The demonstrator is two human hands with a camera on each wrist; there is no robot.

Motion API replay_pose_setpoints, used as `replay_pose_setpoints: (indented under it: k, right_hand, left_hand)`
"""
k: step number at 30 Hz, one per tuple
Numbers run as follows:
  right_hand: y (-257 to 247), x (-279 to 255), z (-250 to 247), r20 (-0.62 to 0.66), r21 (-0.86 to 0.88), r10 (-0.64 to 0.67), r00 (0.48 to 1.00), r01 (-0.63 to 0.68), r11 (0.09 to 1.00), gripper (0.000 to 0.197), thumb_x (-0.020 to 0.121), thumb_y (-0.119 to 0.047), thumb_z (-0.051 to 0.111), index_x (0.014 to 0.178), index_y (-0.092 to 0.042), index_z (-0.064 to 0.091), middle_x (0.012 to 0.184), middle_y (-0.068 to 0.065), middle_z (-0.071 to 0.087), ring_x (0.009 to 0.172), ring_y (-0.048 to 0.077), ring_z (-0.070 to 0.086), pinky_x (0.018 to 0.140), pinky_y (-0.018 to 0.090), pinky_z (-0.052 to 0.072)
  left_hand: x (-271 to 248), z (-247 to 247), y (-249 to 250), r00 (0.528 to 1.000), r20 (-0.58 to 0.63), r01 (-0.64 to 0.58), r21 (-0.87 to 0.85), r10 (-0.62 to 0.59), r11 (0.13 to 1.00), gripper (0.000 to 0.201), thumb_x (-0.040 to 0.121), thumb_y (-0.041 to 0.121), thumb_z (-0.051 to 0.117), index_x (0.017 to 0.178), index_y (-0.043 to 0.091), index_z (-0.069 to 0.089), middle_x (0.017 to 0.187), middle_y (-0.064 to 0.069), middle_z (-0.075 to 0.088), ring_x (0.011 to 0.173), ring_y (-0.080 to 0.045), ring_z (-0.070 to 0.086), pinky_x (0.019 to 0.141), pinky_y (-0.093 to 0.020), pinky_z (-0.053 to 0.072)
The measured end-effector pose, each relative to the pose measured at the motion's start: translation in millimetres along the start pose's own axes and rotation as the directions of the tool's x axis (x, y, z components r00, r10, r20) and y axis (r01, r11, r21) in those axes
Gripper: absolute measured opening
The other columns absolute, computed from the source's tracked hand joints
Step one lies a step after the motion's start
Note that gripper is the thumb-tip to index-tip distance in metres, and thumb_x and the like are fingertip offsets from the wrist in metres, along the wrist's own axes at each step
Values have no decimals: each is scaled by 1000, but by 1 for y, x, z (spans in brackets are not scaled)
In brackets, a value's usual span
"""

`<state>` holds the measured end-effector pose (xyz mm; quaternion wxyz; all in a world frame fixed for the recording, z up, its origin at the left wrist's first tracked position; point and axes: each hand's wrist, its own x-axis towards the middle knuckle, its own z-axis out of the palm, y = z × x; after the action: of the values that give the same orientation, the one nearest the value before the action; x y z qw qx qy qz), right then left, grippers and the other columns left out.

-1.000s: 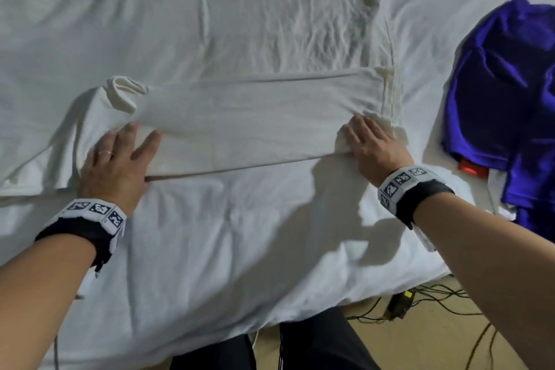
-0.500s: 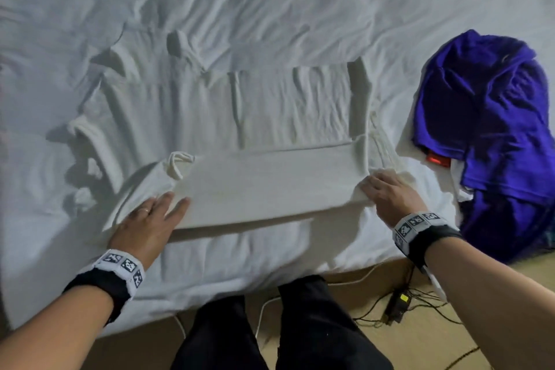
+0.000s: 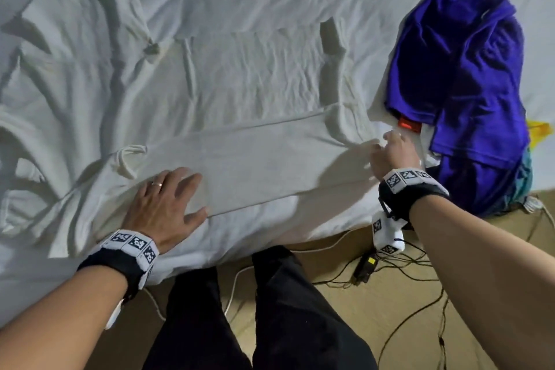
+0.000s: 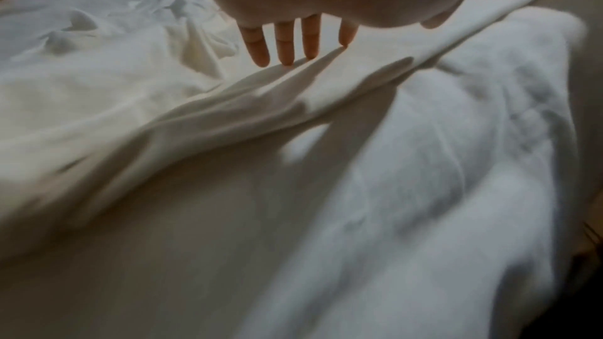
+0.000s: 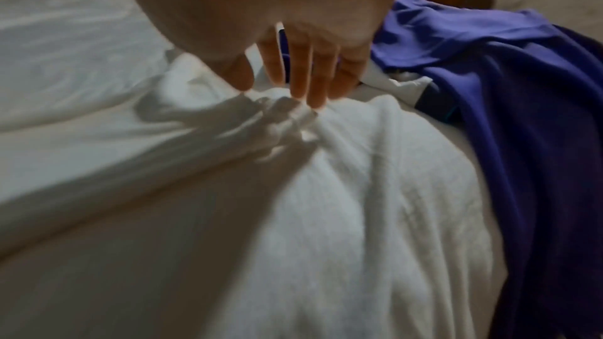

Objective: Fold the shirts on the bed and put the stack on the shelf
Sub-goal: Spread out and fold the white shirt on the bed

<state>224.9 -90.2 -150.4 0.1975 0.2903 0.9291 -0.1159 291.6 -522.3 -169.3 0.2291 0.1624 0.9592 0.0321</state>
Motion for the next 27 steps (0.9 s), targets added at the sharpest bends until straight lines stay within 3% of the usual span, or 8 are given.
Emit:
replay_pose_setpoints:
  k: [3, 7, 10, 14, 18, 20, 23, 27]
  right_hand:
    - [8, 8, -1, 157, 56, 143, 977, -153, 987, 31, 91, -27, 52, 116, -9, 59, 110, 17, 63, 99, 34, 60, 74, 32, 40]
    - [28, 5, 7, 165, 321, 105, 981, -154, 935, 15, 89, -30, 65, 96, -17, 63, 91, 11, 70, 81, 29, 66, 65, 30, 48]
    - [50, 2, 14, 77, 289, 99, 992, -117, 950, 18, 91, -37, 64, 85, -21, 64, 85, 8, 69, 83, 30, 65, 67, 32, 47]
    - [59, -9, 20, 118, 81, 78, 990, -88, 993, 17, 95, -29, 57, 98, -14, 63, 99, 14, 65, 96, 34, 60, 74, 32, 41]
    - [34, -2, 7, -57, 53, -76, 995, 79, 995, 25, 93, -27, 51, 112, -12, 58, 117, 10, 56, 107, 33, 55, 86, 39, 44]
    - [15, 13, 2, -8, 40, -91, 996, 91, 995, 28, 94, -38, 50, 102, -14, 61, 109, 9, 60, 102, 32, 57, 83, 38, 44]
    - [-4, 34, -3, 180, -12, -11, 984, 13, 1000, 42, 88, -55, 55, 92, -15, 66, 96, 10, 67, 95, 33, 62, 81, 36, 49]
    - [-8, 52, -9, 200, 125, -48, 979, 23, 992, 32, 89, -40, 67, 67, -17, 59, 70, 6, 63, 74, 28, 62, 59, 26, 40]
  left_hand:
    - [25, 5, 14, 998, 12, 67, -52, -67, 996, 81, 83, 71, 32, 147, 24, 41, 154, -12, 34, 135, -40, 37, 104, -60, 37]
    - [39, 18, 22, 991, 50, 128, -62, -125, 990, 95, 78, 86, 18, 158, 35, 12, 164, -10, 6, 148, -41, 12, 116, -62, 23]
    - [36, 22, 27, 992, 21, 125, -41, -124, 991, 98, 76, 90, 19, 159, 37, 11, 166, -12, 6, 149, -44, 13, 115, -63, 24]
    - [33, 22, 27, 991, 57, 118, -7, -118, 993, 100, 77, 90, 19, 160, 35, 10, 166, -13, 5, 149, -43, 13, 111, -65, 29]
    - [33, 26, 28, 989, 61, 135, -9, -134, 991, 102, 75, 92, 20, 160, 36, 9, 166, -13, 4, 149, -43, 12, 111, -67, 28]
    - [33, 27, 28, 988, 70, 136, -5, -136, 991, 103, 75, 93, 18, 160, 36, 7, 167, -13, 2, 149, -43, 11, 112, -67, 27]
    - [33, 28, 27, 986, 86, 143, -18, -141, 990, 103, 74, 94, 14, 160, 38, 4, 167, -12, 0, 150, -42, 9, 113, -66, 25]
    - [33, 30, 26, 985, 80, 154, -23, -152, 988, 103, 73, 95, 11, 159, 41, 1, 167, -10, -3, 151, -40, 7, 114, -64, 24]
